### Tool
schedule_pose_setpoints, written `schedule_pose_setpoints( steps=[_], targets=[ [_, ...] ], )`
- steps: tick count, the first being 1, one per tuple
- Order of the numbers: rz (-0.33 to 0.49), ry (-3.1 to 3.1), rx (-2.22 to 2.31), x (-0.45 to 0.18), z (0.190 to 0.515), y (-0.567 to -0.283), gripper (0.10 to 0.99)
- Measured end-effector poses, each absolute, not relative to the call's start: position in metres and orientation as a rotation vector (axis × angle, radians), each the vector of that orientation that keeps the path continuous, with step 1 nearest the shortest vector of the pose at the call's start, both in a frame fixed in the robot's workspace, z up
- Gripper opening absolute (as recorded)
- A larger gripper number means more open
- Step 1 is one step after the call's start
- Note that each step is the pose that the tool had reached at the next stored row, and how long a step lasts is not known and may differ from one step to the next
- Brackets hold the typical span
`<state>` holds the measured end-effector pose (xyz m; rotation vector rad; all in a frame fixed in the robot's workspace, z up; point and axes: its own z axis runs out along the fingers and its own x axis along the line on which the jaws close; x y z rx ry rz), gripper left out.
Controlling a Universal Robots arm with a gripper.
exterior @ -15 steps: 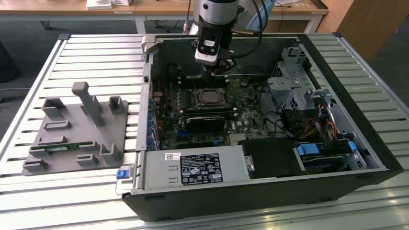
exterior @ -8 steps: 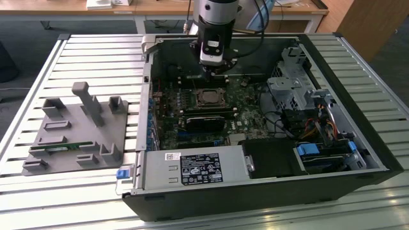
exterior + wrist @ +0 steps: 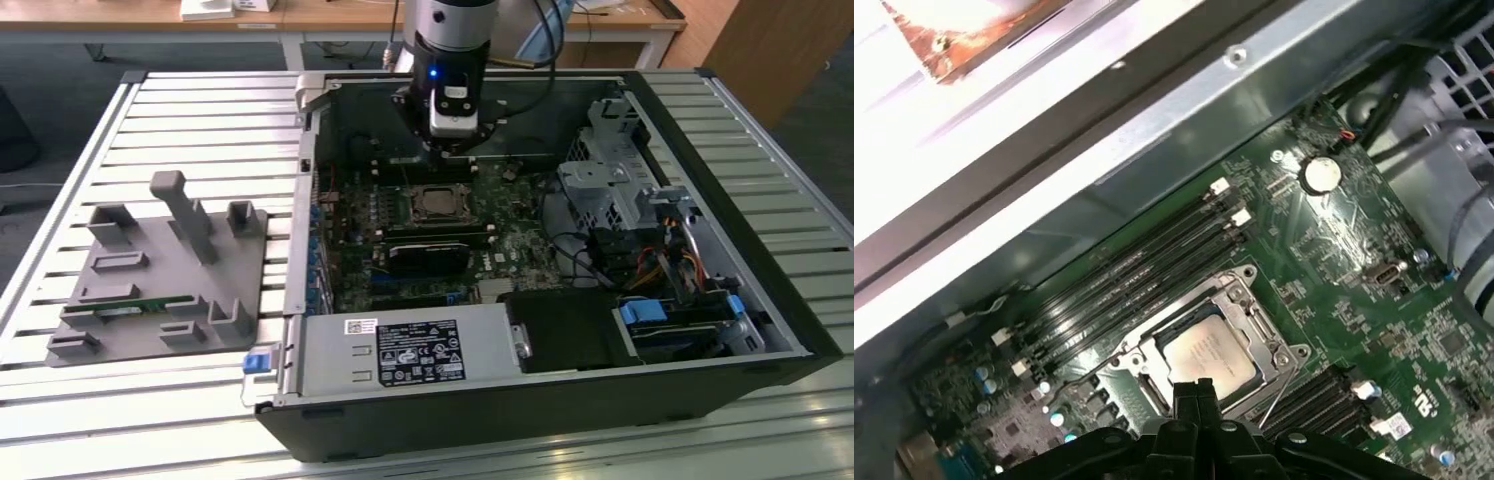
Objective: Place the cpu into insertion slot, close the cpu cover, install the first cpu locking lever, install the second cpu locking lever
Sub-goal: 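Install the first cpu locking lever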
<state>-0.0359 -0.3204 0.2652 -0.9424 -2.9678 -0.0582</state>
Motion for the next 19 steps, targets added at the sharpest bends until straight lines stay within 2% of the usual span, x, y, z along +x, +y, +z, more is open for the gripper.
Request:
schedule_pose_setpoints(
  steps=[19],
  targets=[
    [-0.052,-3.072,-0.49,-0.0359,0.2649,-0.3204,0.106]
  ],
)
